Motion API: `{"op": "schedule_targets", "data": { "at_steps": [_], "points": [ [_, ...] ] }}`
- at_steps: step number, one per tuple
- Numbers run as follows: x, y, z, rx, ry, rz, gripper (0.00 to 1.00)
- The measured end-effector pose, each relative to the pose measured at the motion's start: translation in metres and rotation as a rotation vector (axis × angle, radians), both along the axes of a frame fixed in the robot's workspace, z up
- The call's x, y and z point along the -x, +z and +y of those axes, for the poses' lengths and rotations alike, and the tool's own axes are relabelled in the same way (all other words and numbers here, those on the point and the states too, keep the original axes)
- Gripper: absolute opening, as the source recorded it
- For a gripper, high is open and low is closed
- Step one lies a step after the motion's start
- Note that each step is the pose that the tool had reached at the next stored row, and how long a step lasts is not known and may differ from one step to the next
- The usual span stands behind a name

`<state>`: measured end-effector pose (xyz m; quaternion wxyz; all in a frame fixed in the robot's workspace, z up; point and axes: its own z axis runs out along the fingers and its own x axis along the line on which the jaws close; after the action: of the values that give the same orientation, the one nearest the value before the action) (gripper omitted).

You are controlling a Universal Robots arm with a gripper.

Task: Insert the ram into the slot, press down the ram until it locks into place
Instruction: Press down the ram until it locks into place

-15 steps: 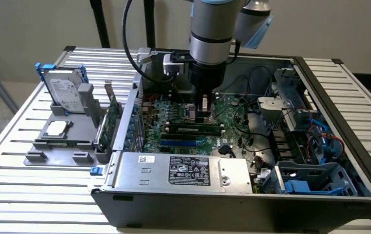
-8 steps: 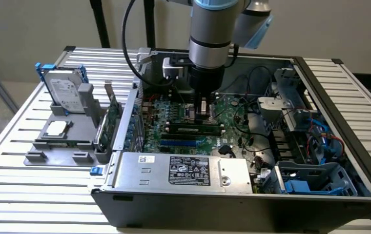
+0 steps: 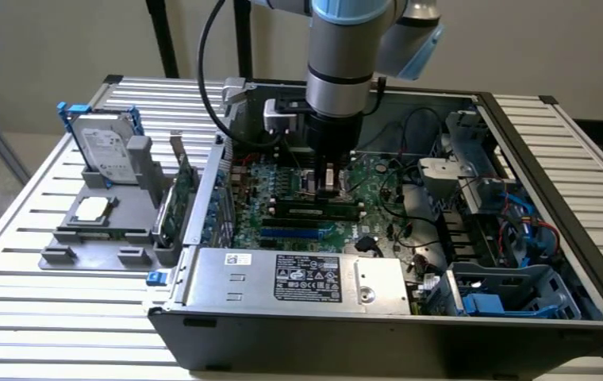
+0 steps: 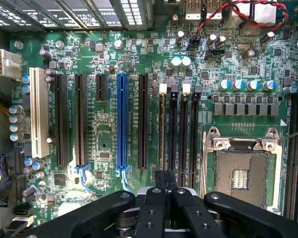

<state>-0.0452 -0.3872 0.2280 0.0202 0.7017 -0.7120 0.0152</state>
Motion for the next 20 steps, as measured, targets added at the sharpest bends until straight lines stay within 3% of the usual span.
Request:
{"op": "schedule_targets", "data": {
  "at_steps": [5,6,13,20],
  "points": [
    [0.000,-0.0016,0.0001,-0.0011,0.000,0.0019,0.11],
    [0.000,0.0016,0.0003,-0.0030,0.000,0.0041,0.11],
    [-0.001,0.0270,0.0001,-0.0012,0.000,0.0146,0.11],
    [-0.001,0.0272,0.0001,-0.0013,0.000,0.0149,0.11]
  ]
}}
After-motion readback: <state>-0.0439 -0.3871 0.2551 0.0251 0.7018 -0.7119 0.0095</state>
